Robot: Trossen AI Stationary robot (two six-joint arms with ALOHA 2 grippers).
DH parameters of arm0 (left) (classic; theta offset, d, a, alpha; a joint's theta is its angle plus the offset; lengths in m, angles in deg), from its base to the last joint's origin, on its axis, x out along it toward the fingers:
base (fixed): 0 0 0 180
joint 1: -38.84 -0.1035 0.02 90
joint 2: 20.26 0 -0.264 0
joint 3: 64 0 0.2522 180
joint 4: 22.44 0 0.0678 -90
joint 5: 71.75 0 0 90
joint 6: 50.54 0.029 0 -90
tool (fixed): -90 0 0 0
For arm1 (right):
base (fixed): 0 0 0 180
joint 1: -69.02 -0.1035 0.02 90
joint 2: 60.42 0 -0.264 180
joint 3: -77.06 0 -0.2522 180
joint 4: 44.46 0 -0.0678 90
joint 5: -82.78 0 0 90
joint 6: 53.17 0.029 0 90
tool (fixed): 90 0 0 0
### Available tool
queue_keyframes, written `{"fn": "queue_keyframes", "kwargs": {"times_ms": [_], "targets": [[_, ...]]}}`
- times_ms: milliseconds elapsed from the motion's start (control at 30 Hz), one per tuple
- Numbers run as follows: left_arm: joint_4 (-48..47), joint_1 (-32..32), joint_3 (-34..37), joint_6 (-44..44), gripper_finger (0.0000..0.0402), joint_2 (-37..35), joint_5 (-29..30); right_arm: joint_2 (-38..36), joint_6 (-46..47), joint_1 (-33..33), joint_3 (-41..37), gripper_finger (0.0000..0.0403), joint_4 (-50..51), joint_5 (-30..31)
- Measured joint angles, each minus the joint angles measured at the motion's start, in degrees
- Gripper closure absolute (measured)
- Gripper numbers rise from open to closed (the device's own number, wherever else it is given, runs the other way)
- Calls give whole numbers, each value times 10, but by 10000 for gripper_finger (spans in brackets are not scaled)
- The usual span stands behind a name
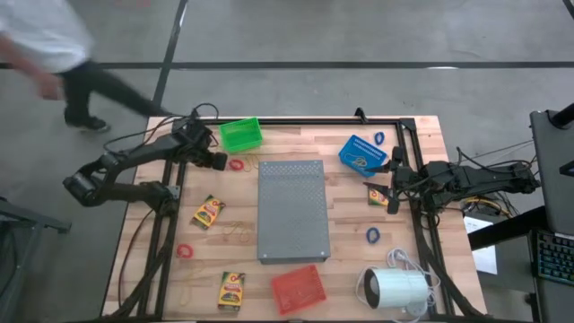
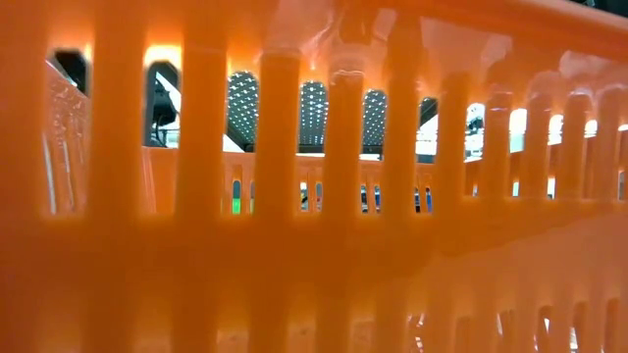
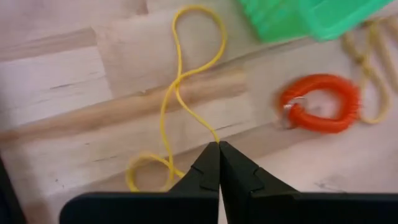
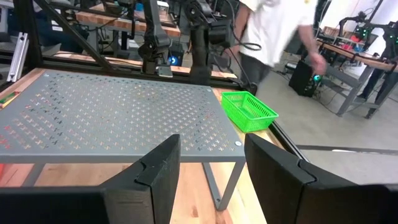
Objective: Pick & Place Office Desk Supplies
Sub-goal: Put the yellow rubber band into the blue basket
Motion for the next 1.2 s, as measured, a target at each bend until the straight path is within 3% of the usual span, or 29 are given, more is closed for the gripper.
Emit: {"fn": "queue_keyframes", "kwargs": {"times_ms": [267, 567, 933, 1200], "targets": [[0, 23, -1, -21, 400, -96, -3, 0, 1, 0, 0, 225, 0, 0], [6, 90, -2, -43, 400, -194, 22, 0, 1, 0, 0, 225, 0, 0], [64, 222, -5, -28, 400, -259, 144, 0, 1, 0, 0, 225, 0, 0], [191, 309, -4, 28, 400, -253, 208, 0, 0, 0, 0, 225, 0, 0]]}}
